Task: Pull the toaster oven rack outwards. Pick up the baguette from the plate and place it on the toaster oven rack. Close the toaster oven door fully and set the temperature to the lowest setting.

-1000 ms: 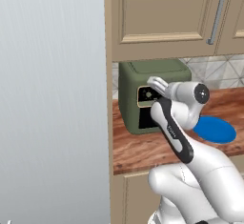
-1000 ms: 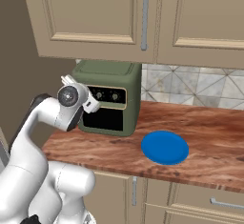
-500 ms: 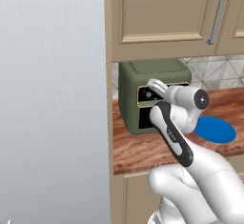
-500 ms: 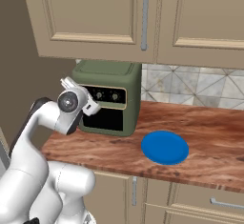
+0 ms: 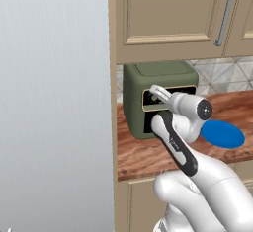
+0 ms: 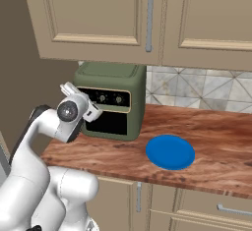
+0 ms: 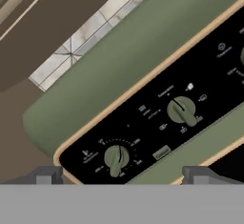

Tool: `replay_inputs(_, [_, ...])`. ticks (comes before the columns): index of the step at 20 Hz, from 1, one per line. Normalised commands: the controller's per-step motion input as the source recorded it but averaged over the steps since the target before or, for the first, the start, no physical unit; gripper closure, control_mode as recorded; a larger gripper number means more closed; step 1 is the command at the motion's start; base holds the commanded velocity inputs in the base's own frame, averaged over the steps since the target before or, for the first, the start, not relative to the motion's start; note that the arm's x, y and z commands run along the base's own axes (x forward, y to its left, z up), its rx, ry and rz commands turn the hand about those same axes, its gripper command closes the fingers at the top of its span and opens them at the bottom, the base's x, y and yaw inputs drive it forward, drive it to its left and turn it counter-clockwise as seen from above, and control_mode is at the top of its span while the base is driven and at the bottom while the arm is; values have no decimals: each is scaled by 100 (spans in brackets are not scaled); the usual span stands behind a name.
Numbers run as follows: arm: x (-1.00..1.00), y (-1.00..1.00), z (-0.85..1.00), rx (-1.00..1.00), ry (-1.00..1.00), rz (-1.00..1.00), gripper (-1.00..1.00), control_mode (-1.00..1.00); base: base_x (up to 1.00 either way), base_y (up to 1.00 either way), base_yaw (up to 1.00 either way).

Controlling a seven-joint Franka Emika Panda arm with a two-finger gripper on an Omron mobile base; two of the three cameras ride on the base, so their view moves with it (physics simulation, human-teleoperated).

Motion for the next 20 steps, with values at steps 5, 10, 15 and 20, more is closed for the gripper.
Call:
replay_inputs(5, [10,11,-3,0,-5,0,-100,-100,0,0,0])
replay_inputs(10, [7,1,-7,0,-6,0,-100,-100,0,0,0])
replay_inputs(15, [4,0,-9,0,-7,0,-100,-100,0,0,0])
replay_inputs(20, [0,0,-3,0,-7,0,-100,-100,0,0,0])
